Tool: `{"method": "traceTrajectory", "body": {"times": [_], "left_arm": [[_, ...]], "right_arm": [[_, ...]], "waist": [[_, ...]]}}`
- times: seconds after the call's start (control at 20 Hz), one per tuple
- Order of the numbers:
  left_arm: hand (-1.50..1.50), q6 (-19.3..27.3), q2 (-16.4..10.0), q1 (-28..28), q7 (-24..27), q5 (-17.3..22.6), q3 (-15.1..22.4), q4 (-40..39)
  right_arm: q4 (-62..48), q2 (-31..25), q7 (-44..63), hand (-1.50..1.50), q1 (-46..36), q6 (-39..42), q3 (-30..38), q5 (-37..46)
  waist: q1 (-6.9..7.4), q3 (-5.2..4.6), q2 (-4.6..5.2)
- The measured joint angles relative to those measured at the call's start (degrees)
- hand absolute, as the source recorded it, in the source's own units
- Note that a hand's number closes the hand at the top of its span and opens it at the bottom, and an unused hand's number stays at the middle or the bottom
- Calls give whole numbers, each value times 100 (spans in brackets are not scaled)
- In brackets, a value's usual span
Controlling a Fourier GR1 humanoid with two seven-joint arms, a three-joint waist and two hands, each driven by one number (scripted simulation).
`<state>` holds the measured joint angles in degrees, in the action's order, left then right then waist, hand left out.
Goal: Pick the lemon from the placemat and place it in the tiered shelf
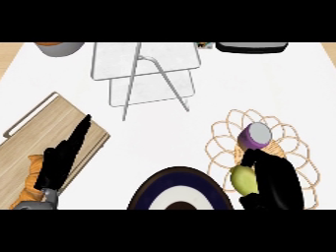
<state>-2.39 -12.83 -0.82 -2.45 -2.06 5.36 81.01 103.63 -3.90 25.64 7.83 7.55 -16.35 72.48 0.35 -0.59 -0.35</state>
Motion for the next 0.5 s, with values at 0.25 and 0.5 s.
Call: {"method": "traceTrajectory", "body": {"times": [0.25,0.5], "left_arm": [[0,15,18,24,-135,-24,-3,67],[0,-33,42,14,5,-22,-21,-20]], "right_arm": [[1011,272,1670,150,-802,1023,-879,301],[1642,349,2752,150,-1991,1124,-1136,3]], "waist": [[3,45,-1],[28,62,6]]}}
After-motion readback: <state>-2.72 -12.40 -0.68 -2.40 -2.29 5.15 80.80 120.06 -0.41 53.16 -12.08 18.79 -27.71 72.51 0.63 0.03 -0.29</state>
